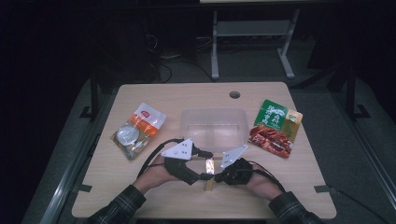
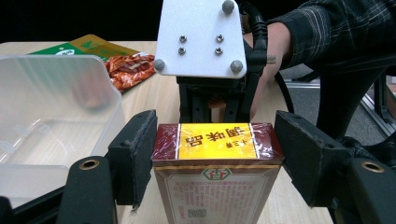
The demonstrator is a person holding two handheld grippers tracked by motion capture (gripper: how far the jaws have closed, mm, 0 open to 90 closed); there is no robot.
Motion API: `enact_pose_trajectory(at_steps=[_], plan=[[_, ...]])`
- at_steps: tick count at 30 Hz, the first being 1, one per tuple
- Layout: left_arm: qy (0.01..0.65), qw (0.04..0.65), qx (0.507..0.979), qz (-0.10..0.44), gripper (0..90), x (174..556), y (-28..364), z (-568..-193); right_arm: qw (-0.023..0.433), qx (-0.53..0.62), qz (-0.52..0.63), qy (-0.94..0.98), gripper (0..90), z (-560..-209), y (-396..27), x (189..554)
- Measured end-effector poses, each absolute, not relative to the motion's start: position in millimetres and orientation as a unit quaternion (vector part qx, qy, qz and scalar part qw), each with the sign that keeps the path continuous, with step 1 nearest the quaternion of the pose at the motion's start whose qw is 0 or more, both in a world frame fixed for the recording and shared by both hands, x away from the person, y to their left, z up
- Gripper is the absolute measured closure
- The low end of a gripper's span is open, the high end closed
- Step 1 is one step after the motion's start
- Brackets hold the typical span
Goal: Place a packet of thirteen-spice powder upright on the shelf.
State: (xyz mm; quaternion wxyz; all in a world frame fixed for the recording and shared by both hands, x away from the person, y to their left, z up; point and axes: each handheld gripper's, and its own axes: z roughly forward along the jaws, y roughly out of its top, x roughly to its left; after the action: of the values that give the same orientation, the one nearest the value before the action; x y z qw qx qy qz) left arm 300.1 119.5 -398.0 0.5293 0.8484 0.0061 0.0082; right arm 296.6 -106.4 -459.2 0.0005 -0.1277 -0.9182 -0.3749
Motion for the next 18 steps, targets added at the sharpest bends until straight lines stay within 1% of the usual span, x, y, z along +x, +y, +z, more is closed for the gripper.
enact_pose_trajectory(at_steps=[7,11,14,18], plan=[[0.012,0.527,0.850,0.008,31.2,299,120,-397,0.001,-0.136,-0.382,-0.914,88.9,-457,-109,297],[0.018,0.529,0.849,0.006,29.5,298,122,-395,0.001,-0.142,-0.383,-0.913,88.2,-456,-111,297],[0.031,0.537,0.843,0.007,23.4,298,125,-392,-0.006,-0.139,-0.384,-0.913,86.2,-455,-113,298],[0.045,0.540,0.840,0.010,18.7,296,134,-384,-0.012,-0.143,-0.385,-0.912,81.2,-453,-118,299]])
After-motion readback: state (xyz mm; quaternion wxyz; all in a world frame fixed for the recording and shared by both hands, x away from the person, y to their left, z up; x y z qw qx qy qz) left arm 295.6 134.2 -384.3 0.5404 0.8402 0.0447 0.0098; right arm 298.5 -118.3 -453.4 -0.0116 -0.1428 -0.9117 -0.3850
